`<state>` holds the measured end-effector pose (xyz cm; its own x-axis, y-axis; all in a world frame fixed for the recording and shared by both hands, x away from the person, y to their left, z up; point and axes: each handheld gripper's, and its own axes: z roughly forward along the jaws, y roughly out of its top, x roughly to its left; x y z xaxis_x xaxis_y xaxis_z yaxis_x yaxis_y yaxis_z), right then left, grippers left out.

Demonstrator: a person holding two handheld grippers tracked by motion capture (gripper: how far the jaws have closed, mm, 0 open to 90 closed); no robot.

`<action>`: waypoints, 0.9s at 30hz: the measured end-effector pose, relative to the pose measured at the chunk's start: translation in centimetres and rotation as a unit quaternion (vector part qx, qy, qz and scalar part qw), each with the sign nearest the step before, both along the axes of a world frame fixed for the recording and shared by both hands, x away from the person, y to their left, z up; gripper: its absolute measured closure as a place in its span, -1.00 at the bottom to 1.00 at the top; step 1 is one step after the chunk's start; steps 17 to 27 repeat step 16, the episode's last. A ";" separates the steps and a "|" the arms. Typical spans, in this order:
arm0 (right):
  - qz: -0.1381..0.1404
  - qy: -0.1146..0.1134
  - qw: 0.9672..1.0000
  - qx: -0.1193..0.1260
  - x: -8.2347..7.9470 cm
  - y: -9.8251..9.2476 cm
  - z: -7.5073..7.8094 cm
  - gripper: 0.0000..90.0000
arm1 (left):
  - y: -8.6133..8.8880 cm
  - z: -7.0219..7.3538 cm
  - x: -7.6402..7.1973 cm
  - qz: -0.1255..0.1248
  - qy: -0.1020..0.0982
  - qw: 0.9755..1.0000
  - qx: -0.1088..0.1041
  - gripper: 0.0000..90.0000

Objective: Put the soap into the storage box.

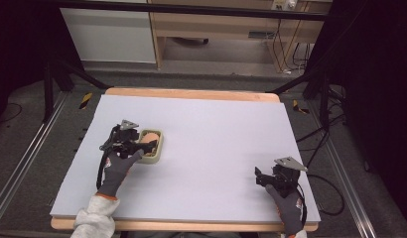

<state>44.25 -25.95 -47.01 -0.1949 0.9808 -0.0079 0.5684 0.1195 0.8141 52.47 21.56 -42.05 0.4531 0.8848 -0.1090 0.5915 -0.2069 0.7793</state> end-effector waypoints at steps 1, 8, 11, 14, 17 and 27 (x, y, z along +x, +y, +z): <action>0.000 -0.001 1.000 -0.001 0.0 -0.1 0.0 -0.89 | 0.2 0.1 -0.4 -0.002 -0.001 1.000 -0.004 -0.51; -0.011 0.000 1.000 -0.009 0.0 -0.5 0.0 -0.89 | 1.5 0.0 -2.2 0.003 -0.008 1.000 -0.004 -0.50; -0.018 0.000 1.000 -0.012 0.0 -0.8 0.0 -0.89 | 2.3 -0.4 -3.1 0.007 -0.012 1.000 0.003 -0.46; -0.020 0.001 1.000 -0.021 0.0 -0.9 -0.1 -0.89 | 3.3 -0.9 -4.0 0.018 -0.012 1.000 0.007 -0.39; -0.022 0.001 0.999 -0.027 0.0 -0.9 -0.1 -0.89 | 3.8 -1.3 -4.5 0.024 -0.012 1.000 0.010 -0.35; -0.022 0.001 0.999 -0.027 0.0 -0.9 -0.1 -0.89 | 3.8 -1.3 -4.5 0.024 -0.012 1.000 0.010 -0.35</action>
